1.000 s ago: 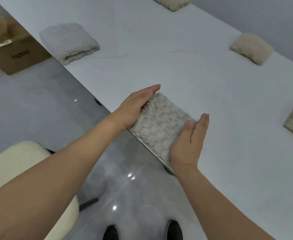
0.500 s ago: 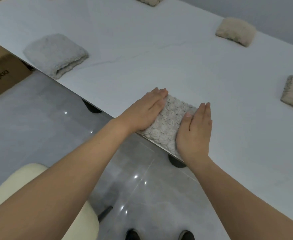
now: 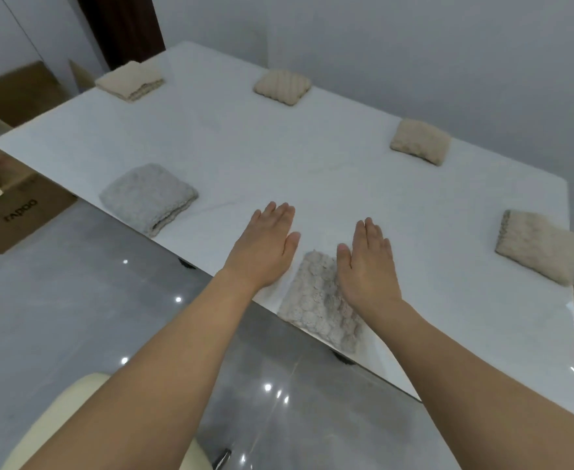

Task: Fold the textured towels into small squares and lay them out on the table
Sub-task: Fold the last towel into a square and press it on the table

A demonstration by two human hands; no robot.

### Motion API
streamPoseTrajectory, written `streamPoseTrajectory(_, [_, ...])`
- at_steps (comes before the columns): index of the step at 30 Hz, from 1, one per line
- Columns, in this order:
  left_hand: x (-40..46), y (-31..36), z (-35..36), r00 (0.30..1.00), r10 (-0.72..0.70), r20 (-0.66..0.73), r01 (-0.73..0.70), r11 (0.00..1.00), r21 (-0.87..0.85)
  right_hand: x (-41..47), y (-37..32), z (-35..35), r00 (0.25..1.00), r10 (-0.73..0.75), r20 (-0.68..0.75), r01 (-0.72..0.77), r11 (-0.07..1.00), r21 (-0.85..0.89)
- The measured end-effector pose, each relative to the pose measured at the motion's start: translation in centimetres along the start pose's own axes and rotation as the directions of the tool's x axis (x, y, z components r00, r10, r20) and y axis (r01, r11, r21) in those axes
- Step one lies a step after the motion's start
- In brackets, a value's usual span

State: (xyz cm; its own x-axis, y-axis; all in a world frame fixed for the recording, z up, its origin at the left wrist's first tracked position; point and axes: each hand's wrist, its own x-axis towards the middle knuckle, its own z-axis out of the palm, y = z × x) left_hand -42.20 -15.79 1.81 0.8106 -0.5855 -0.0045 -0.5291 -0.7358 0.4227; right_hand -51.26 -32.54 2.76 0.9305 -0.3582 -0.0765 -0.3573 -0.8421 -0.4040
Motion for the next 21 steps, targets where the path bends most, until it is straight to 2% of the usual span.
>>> streamPoseTrajectory(5, [0.7, 0.5, -6.8, 0.993, -0.055, -0.100, 0.064, 0.995, 0.082, 2.1, -4.8, -4.9, 0.969, -0.238, 0.070, 0.237, 0.971, 0.026])
streamPoseTrajectory(9, [0.9, 0.5, -11.1, 0.983, -0.118, -0.140, 0.132, 0.986, 0.098, 4.0, -6.7, -8.1, 0.934, -0.336, 0.123, 0.335, 0.942, 0.030])
streamPoseTrajectory(14, [0.6, -0.5, -14.7, 0.946, -0.227, -0.232, 0.247, 0.967, 0.061, 7.0, -8.4, -10.3, 0.915, -0.369, 0.162, 0.358, 0.929, 0.091])
streamPoseTrajectory(18, [0.7, -3.2, -15.5, 0.881, -0.335, -0.334, 0.336, 0.940, -0.054, 10.2, -10.9, -9.2, 0.891, -0.405, 0.206, 0.355, 0.903, 0.240])
streamPoseTrajectory(21, [0.6, -6.5, -14.9, 0.829, -0.419, -0.370, 0.392, 0.908, -0.150, 12.1, -13.4, -6.8, 0.879, -0.400, 0.260, 0.284, 0.876, 0.389])
